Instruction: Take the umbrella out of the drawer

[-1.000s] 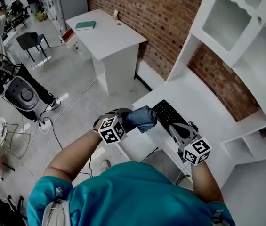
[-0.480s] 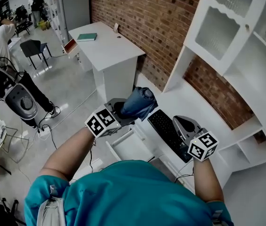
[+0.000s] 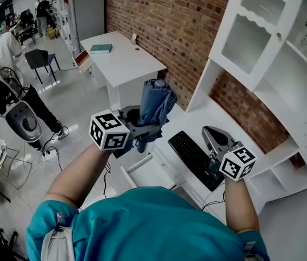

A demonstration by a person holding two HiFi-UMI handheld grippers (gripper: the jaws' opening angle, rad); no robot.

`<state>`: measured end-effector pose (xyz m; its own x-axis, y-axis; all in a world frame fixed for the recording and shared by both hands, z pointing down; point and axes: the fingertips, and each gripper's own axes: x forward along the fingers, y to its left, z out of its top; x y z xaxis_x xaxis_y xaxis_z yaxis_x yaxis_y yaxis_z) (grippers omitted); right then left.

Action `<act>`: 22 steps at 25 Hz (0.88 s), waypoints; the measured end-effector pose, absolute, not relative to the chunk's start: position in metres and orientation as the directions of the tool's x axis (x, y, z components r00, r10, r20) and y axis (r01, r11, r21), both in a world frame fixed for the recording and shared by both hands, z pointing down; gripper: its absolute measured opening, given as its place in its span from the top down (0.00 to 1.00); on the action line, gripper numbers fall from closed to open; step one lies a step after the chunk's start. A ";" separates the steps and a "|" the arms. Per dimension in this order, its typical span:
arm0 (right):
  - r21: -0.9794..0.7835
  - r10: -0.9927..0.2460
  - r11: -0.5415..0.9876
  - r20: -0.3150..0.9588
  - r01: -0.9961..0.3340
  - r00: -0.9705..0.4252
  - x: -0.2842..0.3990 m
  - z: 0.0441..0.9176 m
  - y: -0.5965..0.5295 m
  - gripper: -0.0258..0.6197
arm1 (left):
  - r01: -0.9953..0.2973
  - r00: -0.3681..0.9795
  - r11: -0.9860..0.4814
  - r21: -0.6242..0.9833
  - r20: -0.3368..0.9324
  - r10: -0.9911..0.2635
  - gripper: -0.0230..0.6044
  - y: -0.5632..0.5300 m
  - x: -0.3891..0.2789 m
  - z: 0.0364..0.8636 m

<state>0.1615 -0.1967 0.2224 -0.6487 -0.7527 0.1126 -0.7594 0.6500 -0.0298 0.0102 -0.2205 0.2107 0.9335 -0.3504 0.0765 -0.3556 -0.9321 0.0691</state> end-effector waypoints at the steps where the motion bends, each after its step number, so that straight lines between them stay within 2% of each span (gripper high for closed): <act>1: -0.032 -0.754 0.649 0.110 -0.761 -0.648 0.162 0.219 -0.198 0.93 | -0.354 0.935 -0.931 0.088 0.056 -0.350 0.56 -0.220 0.010 0.204; 11: -0.036 -0.773 0.628 0.092 -0.778 -0.628 0.161 0.200 -0.203 0.93 | -0.317 0.936 -0.924 0.214 -0.085 -0.341 0.56 -0.217 0.000 0.169; 22: -0.033 -0.795 0.599 0.088 -0.800 -0.600 0.166 0.195 -0.210 0.93 | -0.320 0.938 -0.927 0.196 -0.075 -0.339 0.56 -0.214 0.001 0.165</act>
<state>0.1663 -0.2101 0.1955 -0.5997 -0.7955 0.0875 -0.7998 0.5993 -0.0329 0.0010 -0.2140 0.1651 0.9377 -0.3392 -0.0754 -0.3196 -0.9270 0.1963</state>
